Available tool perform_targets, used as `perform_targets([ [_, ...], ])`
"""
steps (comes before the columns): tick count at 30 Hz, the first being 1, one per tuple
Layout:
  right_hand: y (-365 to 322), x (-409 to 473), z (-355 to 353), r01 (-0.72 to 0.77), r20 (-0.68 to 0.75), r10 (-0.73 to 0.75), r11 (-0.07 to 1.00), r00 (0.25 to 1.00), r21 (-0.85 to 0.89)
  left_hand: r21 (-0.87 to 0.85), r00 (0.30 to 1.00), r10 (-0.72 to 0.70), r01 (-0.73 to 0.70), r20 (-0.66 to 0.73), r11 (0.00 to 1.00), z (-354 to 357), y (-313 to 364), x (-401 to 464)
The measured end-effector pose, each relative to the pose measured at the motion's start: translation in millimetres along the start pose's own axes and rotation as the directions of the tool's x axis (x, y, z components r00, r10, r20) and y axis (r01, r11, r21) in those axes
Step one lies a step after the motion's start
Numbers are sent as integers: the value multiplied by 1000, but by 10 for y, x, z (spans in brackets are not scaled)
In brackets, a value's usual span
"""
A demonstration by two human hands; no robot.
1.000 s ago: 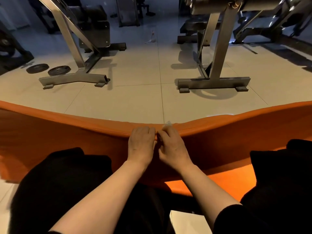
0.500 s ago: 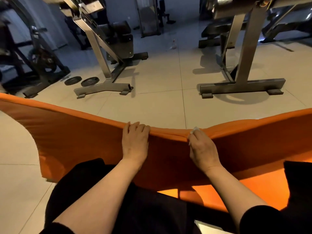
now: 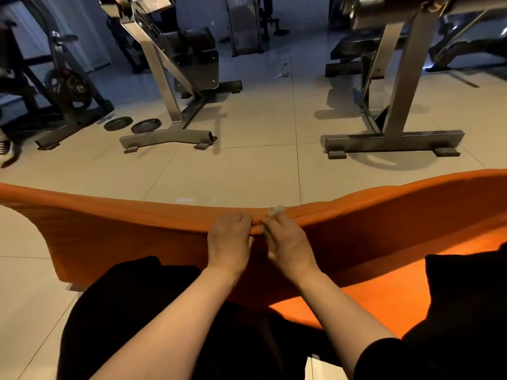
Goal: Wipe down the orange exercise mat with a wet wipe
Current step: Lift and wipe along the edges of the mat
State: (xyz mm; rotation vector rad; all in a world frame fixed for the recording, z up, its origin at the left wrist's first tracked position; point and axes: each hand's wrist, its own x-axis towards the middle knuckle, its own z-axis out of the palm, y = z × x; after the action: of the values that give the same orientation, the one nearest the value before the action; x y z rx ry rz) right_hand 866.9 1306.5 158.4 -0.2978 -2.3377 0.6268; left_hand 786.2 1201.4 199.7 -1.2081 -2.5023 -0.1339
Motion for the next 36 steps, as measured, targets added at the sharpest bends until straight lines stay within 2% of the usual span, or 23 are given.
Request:
perform_targets([
  [2, 196, -40, -129, -101, -90, 98, 994, 991, -34, -41, 1000, -24, 24, -13, 999, 10, -51, -11],
  [4, 340, -77, -276, -248, -187, 242, 969, 952, -9, -52, 999, -42, 42, 15, 998, 17, -54, -20],
  [6, 321, -98, -290, -317, -216, 309, 948, 926, -5, -35, 997, -49, 51, 59, 998, 39, -11, -38],
  [8, 145, -101, -183, -251, -181, 246, 968, 952, -6, -20, 997, -64, 65, 48, 998, 63, 35, -57],
  [11, -171, -68, 31, -67, -11, 68, 997, 998, 45, -45, 998, -45, 43, -34, 998, 56, 60, -70],
  [12, -217, -42, 77, -29, 6, 29, 999, 1000, 39, -47, 998, -47, 45, -46, 998, 66, 46, -68],
  [14, -226, 8, 83, -18, 22, 18, 1000, 1000, 24, -40, 998, -53, 51, -28, 998, 59, 12, -60],
  [17, -9, 13, -31, -151, -35, 152, 988, 988, 25, -63, 996, -69, 72, 58, 995, 39, -20, -86],
  [19, 182, -13, -181, -325, -123, 324, 946, 938, 14, -66, 996, -64, 68, 67, 995, 49, -19, -111],
  [21, 259, -32, -262, -385, -163, 380, 923, 911, 0, -73, 996, -77, 81, 53, 994, 48, 12, -141],
  [22, 222, -37, -255, -353, -151, 349, 936, 925, 3, -78, 995, -88, 91, 41, 993, 45, 28, -144],
  [24, 59, -60, -155, -178, -72, 179, 984, 981, 23, -64, 996, -88, 90, 31, 994, 22, 26, -121],
  [25, -25, -74, -82, -92, -21, 93, 995, 995, 31, -52, 996, -86, 88, 28, 995, 7, 12, -100],
  [27, -135, -57, 30, -12, 42, 12, 1000, 999, 12, -51, 996, -82, 84, 37, 995, -18, -30, -66],
  [33, -273, 164, 38, 96, 84, -74, 952, 994, -292, -2, 996, -26, 26, 81, 1000, -85, -157, -21],
  [36, -212, 250, -38, 75, 80, -49, 932, 996, -356, 83, 998, 6, -11, 56, 996, -162, -350, 64],
])
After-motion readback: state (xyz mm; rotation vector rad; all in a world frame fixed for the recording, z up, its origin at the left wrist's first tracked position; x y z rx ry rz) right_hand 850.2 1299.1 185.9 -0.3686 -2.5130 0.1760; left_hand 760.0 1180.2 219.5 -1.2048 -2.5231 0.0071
